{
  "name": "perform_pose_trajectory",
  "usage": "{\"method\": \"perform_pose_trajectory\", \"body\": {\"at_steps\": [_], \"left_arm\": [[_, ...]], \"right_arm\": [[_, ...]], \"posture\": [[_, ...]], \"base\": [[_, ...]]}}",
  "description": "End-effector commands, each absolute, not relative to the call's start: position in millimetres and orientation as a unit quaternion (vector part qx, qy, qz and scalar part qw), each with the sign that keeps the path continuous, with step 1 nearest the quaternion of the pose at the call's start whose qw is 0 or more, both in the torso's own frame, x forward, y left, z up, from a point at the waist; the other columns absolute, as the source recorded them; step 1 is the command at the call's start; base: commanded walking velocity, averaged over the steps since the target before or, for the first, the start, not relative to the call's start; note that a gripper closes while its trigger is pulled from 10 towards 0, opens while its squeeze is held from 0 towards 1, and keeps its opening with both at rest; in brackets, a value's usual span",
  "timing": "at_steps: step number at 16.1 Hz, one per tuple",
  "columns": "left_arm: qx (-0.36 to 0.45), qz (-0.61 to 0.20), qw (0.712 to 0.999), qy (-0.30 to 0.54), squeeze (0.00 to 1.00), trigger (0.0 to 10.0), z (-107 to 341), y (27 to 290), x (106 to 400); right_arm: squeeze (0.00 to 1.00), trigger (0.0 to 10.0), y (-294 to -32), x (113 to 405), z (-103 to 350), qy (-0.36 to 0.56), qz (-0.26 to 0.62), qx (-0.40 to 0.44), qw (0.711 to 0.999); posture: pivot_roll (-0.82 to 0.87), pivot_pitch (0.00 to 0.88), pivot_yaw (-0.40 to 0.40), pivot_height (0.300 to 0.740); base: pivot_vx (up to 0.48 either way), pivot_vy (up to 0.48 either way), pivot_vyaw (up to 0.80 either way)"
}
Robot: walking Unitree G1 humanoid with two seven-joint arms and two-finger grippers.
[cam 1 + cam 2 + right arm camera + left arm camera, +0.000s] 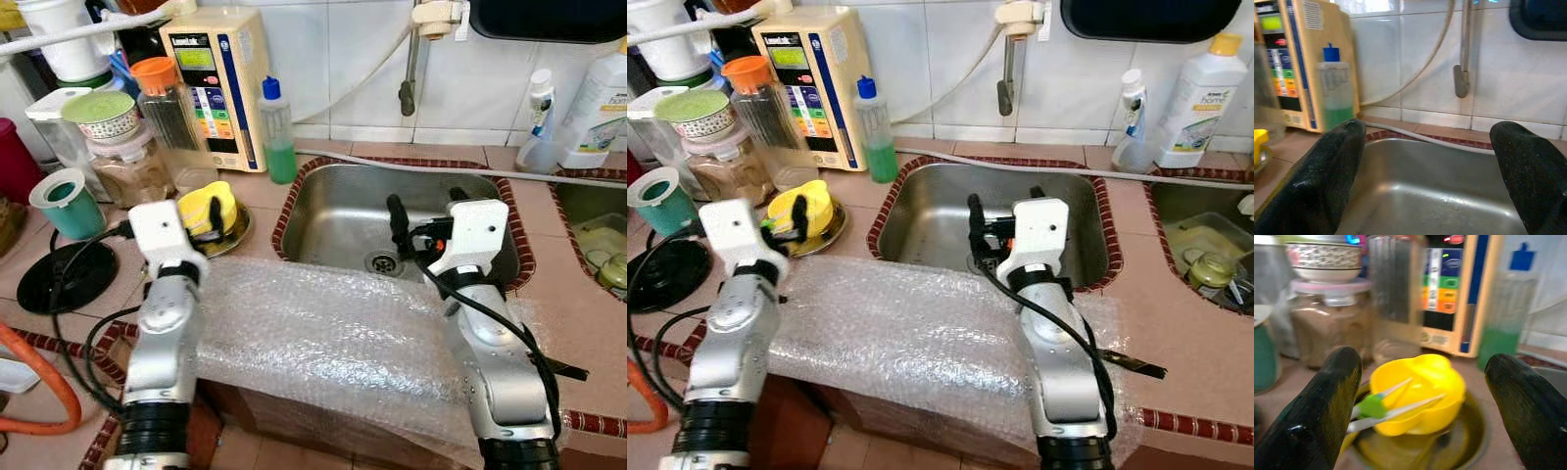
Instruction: Kitchen organization
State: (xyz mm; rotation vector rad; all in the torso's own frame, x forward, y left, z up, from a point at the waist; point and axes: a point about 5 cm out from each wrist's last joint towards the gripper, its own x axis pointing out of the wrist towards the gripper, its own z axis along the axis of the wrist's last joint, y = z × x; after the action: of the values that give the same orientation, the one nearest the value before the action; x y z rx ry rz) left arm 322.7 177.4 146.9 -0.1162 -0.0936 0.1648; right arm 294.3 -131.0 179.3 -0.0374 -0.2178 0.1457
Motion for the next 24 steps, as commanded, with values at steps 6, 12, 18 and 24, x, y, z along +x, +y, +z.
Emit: {"method": "perform_pose_trajectory", "body": {"at_steps": [6,12,18,24], "left_arm": [[-0.116,0.151,0.982,-0.004,0.0,10.0,138,202,332],[-0.209,0.156,0.965,0.021,0.0,10.0,130,203,353],[-0.248,0.158,0.955,0.029,0.0,9.4,125,207,357],[-0.29,0.15,0.944,0.034,0.0,0.0,126,209,363]], "right_arm": [[0.0,10.0,-98,277,176,-0.087,0.218,0.001,0.972],[0.0,10.0,-86,266,173,-0.083,0.273,-0.009,0.958],[0.0,10.0,-86,263,174,-0.079,0.274,-0.007,0.958],[0.0,10.0,-86,263,174,-0.078,0.277,-0.013,0.958]], "posture": [[0.06,0.0,0.102,0.74],[0.05,0.0,0.099,0.74],[0.04,0.0,0.113,0.74],[0.04,0.0,0.112,0.74]], "base": [[0.0,0.0,0.0],[0.0,0.0,0.0],[0.0,0.0,0.0],[0.0,0.0,0.0]]}}
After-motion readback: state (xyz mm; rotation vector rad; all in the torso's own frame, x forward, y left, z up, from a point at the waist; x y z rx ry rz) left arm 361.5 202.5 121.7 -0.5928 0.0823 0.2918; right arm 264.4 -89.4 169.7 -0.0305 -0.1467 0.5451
